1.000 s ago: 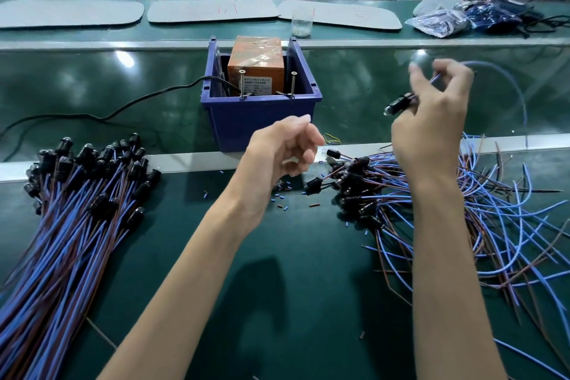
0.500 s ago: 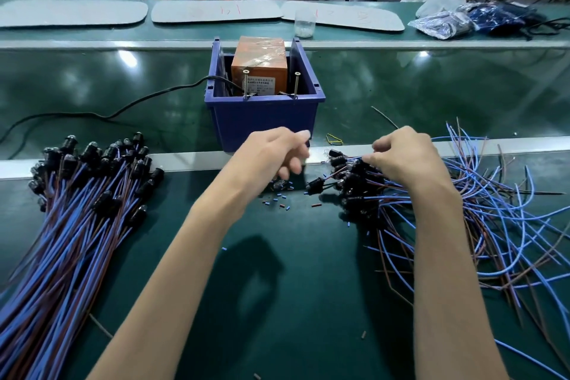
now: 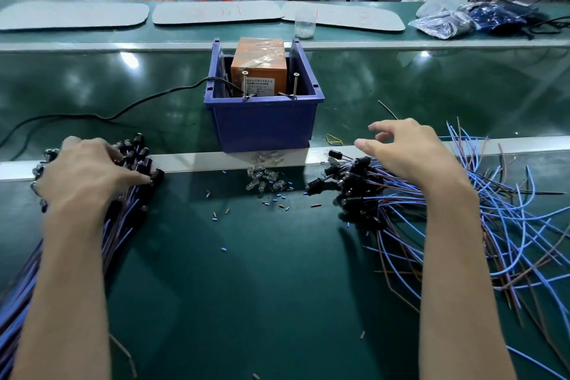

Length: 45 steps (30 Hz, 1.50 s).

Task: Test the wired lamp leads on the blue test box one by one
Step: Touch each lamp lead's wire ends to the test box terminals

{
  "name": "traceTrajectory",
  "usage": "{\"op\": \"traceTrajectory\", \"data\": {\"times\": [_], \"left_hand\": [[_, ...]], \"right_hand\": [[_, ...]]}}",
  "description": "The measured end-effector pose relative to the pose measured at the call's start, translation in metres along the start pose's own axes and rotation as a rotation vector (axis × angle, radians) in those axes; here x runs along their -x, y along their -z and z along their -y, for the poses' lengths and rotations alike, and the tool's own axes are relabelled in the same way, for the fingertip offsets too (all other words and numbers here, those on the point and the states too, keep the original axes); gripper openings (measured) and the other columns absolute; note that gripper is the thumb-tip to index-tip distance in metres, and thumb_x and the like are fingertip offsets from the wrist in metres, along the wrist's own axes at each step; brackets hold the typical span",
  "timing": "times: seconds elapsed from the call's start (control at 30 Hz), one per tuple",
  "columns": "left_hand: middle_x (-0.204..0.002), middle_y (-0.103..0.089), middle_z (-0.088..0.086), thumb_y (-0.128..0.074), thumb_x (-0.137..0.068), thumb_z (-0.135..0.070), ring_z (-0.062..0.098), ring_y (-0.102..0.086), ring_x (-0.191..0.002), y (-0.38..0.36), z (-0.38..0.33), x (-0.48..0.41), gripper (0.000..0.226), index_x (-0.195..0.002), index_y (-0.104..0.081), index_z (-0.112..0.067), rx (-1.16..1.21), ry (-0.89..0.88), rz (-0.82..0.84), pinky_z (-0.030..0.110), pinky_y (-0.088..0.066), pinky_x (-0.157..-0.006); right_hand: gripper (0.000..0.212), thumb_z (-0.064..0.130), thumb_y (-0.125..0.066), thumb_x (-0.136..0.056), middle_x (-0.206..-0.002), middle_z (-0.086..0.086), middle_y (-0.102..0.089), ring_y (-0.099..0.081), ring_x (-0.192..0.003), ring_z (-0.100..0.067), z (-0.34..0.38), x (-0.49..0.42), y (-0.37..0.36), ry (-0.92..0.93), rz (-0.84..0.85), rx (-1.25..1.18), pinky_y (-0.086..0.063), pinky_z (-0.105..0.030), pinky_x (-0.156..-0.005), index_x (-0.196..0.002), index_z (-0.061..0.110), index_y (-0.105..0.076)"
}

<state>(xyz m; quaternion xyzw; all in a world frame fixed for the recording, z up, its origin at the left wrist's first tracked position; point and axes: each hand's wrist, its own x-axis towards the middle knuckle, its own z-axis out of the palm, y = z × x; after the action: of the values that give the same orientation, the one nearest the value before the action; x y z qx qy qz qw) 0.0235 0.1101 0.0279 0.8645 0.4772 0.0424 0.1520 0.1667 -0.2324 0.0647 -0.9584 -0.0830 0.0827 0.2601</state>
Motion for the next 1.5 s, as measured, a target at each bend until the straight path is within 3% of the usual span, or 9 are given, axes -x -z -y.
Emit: {"op": "traceTrajectory", "data": {"times": [0.1,0.4,0.67,0.9,1.03,1.17,1.33,1.43,1.5], "left_hand": [[-0.100,-0.067,0.018,-0.096,-0.045,-0.031,0.038,-0.063,-0.097,0.002,0.005,-0.004,0.043,-0.070,-0.062,-0.025,0.097,0.029,0.071,0.051,-0.051,-0.092],[-0.106,-0.069,0.014,-0.089,-0.059,-0.036,0.036,-0.062,-0.103,-0.008,-0.008,0.006,0.040,-0.093,-0.072,-0.025,0.101,-0.020,-0.030,0.047,-0.051,-0.090],[-0.106,-0.069,0.010,-0.087,-0.064,-0.037,0.034,-0.061,-0.103,-0.016,-0.017,0.015,0.026,-0.079,-0.068,-0.031,0.030,-0.040,0.048,0.038,-0.048,-0.082],[-0.108,-0.067,0.020,-0.068,-0.085,-0.028,0.040,-0.060,-0.107,-0.012,-0.026,0.015,0.022,-0.105,-0.068,-0.019,0.087,-0.102,-0.111,0.045,-0.049,-0.091],[-0.099,-0.070,0.017,-0.064,-0.086,-0.030,0.038,-0.065,-0.100,0.001,-0.038,0.026,0.019,-0.102,-0.058,-0.021,0.321,-0.244,-0.310,0.049,-0.049,-0.091],[-0.097,-0.073,0.006,-0.069,-0.086,-0.023,0.028,-0.069,-0.087,0.007,-0.072,0.061,0.017,-0.101,-0.062,-0.018,0.480,-0.550,-0.457,0.039,-0.049,-0.089],[-0.091,-0.069,0.007,-0.068,-0.077,-0.003,0.025,-0.064,-0.074,0.001,-0.099,0.094,0.018,-0.094,-0.068,-0.007,0.469,-0.990,-0.324,0.038,-0.053,-0.073],[-0.094,-0.065,0.008,-0.069,-0.075,-0.002,0.022,-0.062,-0.073,0.000,-0.102,0.093,0.020,-0.094,-0.068,-0.004,0.535,-1.035,-0.268,0.041,-0.054,-0.072],[-0.096,-0.063,0.005,-0.070,-0.076,-0.004,0.013,-0.061,-0.072,-0.002,-0.103,0.093,0.018,-0.093,-0.066,-0.006,0.612,-1.001,-0.267,0.027,-0.054,-0.071]], "right_hand": [[0.050,0.047,-0.059,-0.090,-0.127,0.003,-0.061,-0.048,-0.125,-0.022,0.001,0.000,-0.001,0.030,0.046,-0.010,-0.036,-0.036,-0.102,-0.136,0.027,-0.053],[0.050,0.050,-0.057,-0.090,-0.119,0.003,-0.065,-0.052,-0.118,-0.018,0.005,0.001,-0.005,0.072,0.120,-0.025,-0.037,-0.034,-0.098,-0.134,0.029,-0.054],[0.050,0.051,-0.055,-0.091,-0.112,0.004,-0.067,-0.052,-0.114,-0.017,0.007,0.001,-0.005,0.113,0.158,-0.013,-0.037,-0.031,-0.089,-0.135,0.029,-0.053],[0.047,0.051,-0.056,-0.090,-0.103,0.013,-0.067,-0.056,-0.106,-0.011,0.013,0.005,-0.005,0.222,0.187,-0.083,-0.039,-0.029,-0.090,-0.132,0.030,-0.056],[0.037,0.047,-0.059,-0.089,-0.093,0.014,-0.071,-0.065,-0.094,-0.005,0.030,0.013,-0.012,0.374,0.219,-0.248,-0.045,-0.023,-0.084,-0.122,0.032,-0.063],[0.033,0.040,-0.060,-0.092,-0.094,0.008,-0.073,-0.068,-0.080,0.000,0.053,0.022,-0.028,0.453,0.317,-0.465,-0.043,-0.018,-0.073,-0.123,0.027,-0.061],[0.018,0.021,-0.051,-0.099,-0.082,0.006,-0.068,-0.063,-0.071,-0.002,0.081,0.033,-0.055,0.425,0.519,-1.063,-0.051,-0.015,-0.067,-0.113,0.015,-0.061],[0.018,0.018,-0.050,-0.099,-0.074,0.000,-0.066,-0.062,-0.063,-0.003,0.083,0.031,-0.058,0.315,0.463,-1.285,-0.051,-0.015,-0.059,-0.098,0.012,-0.067],[0.018,0.016,-0.050,-0.098,-0.077,-0.006,-0.066,-0.063,-0.066,-0.007,0.083,0.029,-0.060,0.287,0.425,-1.304,-0.053,-0.016,-0.061,-0.094,0.010,-0.067]]}}
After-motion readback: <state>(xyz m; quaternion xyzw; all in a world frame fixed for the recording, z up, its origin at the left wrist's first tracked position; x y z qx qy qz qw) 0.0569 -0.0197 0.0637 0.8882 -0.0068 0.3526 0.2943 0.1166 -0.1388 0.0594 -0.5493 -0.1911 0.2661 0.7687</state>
